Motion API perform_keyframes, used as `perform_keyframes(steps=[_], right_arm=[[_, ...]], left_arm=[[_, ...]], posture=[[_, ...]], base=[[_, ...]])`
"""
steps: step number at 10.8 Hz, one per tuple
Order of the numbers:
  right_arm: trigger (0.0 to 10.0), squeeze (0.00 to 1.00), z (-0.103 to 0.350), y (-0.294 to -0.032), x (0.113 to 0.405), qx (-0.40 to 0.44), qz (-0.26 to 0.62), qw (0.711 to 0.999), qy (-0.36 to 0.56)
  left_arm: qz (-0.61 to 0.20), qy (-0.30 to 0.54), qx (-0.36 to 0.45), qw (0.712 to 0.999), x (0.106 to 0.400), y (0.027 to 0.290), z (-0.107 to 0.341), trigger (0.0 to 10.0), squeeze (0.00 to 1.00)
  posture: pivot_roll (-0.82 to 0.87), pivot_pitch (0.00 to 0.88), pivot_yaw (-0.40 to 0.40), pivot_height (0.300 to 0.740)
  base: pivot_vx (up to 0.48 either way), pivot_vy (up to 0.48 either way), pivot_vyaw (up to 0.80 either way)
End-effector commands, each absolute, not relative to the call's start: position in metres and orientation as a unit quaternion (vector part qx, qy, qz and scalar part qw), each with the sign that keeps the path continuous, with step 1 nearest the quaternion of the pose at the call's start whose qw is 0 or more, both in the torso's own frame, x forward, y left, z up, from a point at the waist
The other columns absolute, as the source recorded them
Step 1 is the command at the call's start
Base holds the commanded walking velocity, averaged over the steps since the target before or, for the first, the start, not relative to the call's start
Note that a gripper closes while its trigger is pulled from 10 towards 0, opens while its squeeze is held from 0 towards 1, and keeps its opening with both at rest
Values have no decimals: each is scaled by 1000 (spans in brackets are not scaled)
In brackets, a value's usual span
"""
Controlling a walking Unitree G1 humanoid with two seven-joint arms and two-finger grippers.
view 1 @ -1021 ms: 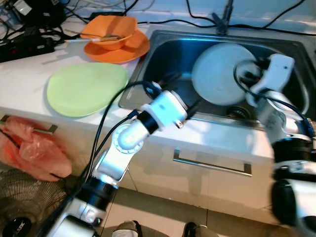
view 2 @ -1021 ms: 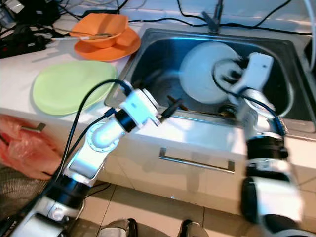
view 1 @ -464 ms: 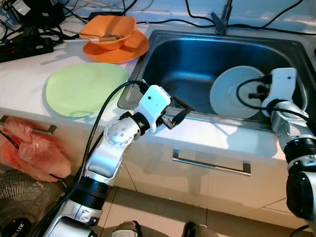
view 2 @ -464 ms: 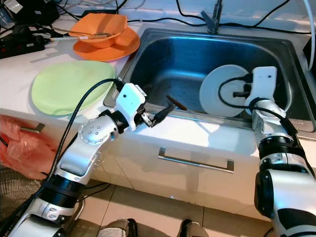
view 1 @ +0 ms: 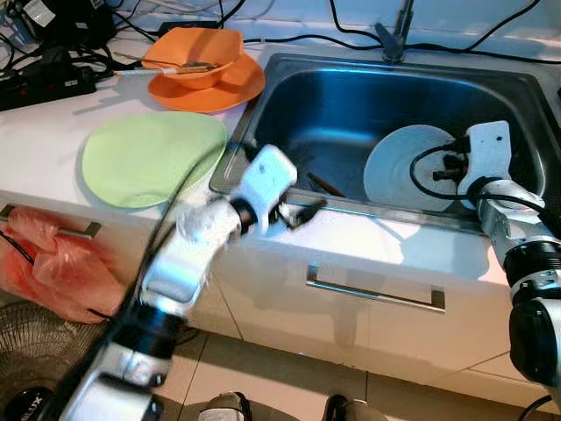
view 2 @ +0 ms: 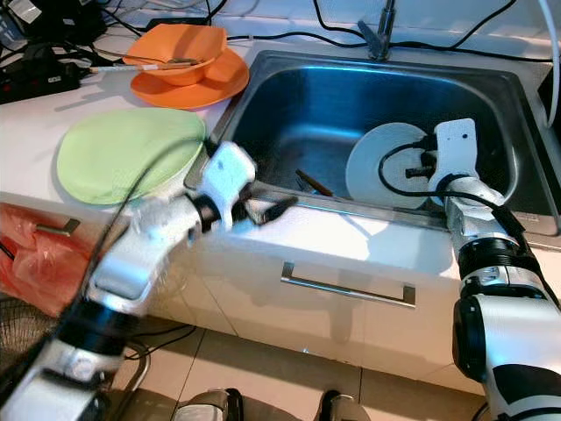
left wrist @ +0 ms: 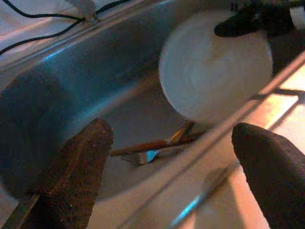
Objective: Kitchen organization
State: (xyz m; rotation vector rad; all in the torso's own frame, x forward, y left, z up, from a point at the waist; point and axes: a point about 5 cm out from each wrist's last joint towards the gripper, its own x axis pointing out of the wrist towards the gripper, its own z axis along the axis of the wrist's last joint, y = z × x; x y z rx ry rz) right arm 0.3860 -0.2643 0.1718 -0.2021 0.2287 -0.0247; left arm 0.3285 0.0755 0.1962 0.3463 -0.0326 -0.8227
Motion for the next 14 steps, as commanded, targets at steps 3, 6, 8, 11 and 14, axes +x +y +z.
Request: perform_keyframes(steps=[3, 6, 8, 11, 14], right_arm=[[10000, 1000, 139, -255, 378, -84, 14, 982, 166], [10000, 1000, 141, -257, 377, -82, 14, 983, 162], [10000, 1000, 152, -252, 383, -73, 22, 989, 130], [10000, 1000, 175, -217, 391, -11, 102, 993, 55], [10000, 1000, 187, -190, 386, 35, 174, 984, 33]], left_arm=[[-392, -19, 156, 906, 332, 77, 209, 10000, 1000], [-387, -14, 158, 908, 333, 79, 209, 10000, 1000], [-323, -13, 197, 926, 342, 95, 216, 10000, 1000], [-273, 2, 246, 930, 347, 126, 223, 10000, 1000], [-251, 29, 322, 913, 337, 143, 218, 10000, 1000]], posture=[[168, 145, 62, 740], [164, 139, 61, 740], [163, 136, 60, 740], [171, 129, 55, 740], [193, 131, 51, 740]], base=[[0, 0, 0], [0, 0, 0], [0, 0, 0], [0, 0, 0], [0, 0, 0]])
